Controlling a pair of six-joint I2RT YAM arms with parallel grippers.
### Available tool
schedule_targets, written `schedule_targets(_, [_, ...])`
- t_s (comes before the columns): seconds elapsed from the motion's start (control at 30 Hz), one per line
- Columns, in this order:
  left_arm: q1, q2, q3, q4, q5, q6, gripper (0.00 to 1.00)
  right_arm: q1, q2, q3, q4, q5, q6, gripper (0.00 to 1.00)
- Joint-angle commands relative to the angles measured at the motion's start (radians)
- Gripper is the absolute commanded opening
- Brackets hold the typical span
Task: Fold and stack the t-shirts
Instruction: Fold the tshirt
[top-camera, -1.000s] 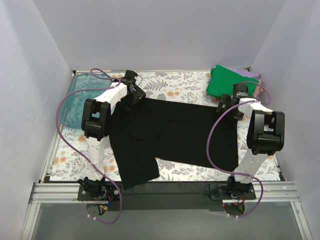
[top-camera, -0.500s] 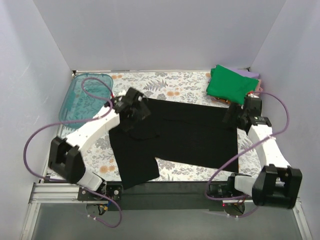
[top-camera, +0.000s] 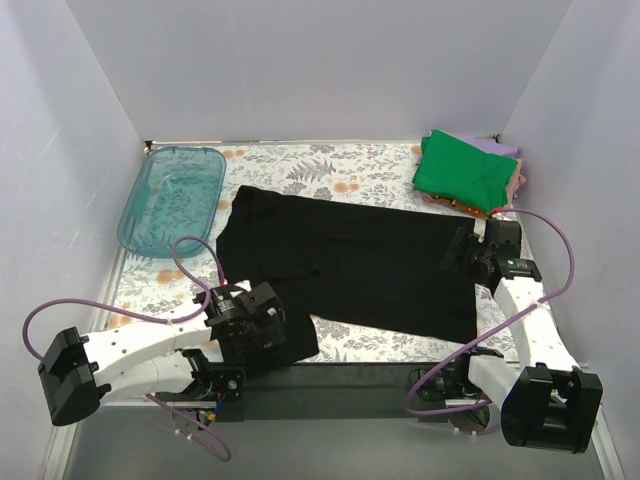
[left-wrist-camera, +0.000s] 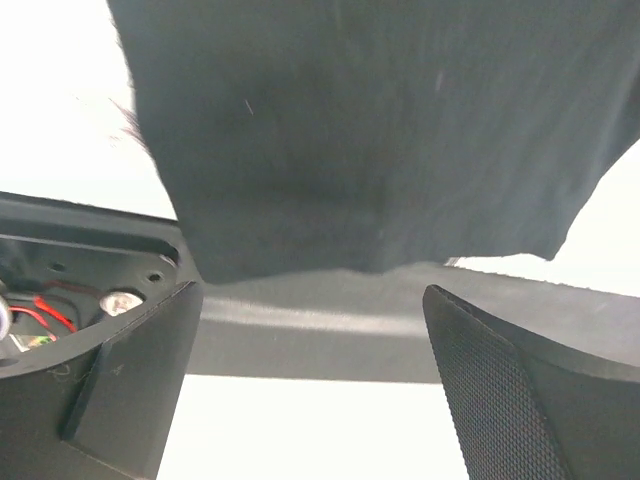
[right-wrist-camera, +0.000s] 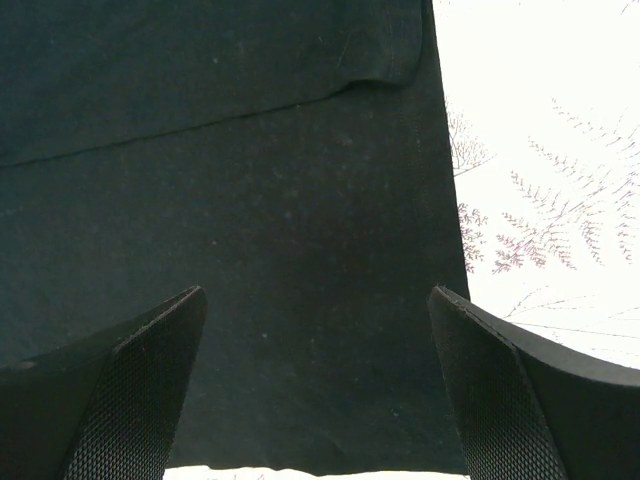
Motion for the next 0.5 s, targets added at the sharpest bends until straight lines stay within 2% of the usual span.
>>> schedule_targets(0.0, [-0.083, 0.047, -0.038, 0.083, 0.094, -0.078, 0.92, -0.003, 0.008, -0.020, 0.015, -0.001, 0.010, 0.98])
schedule_targets(0.13, [-0.168, 0.132, -0.015, 0.140, 0.093, -0.055, 0.92, -0.001, -0.030, -0.061, 0.014, -0.001, 0.034, 0.98])
schedule_targets(0.33, [-0.176, 0.172, -0.058, 0.201, 0.078, -0.024, 0.88, -0.003, -0.156, -0.143, 0.014, 0.005, 0.111, 0.98])
schedule_targets(0.47, [-0.176, 0.216, -0.062, 0.206, 0.042, -0.026, 0.76, -0.003, -0.235, -0.181, -0.004, -0.013, 0.168, 0.98])
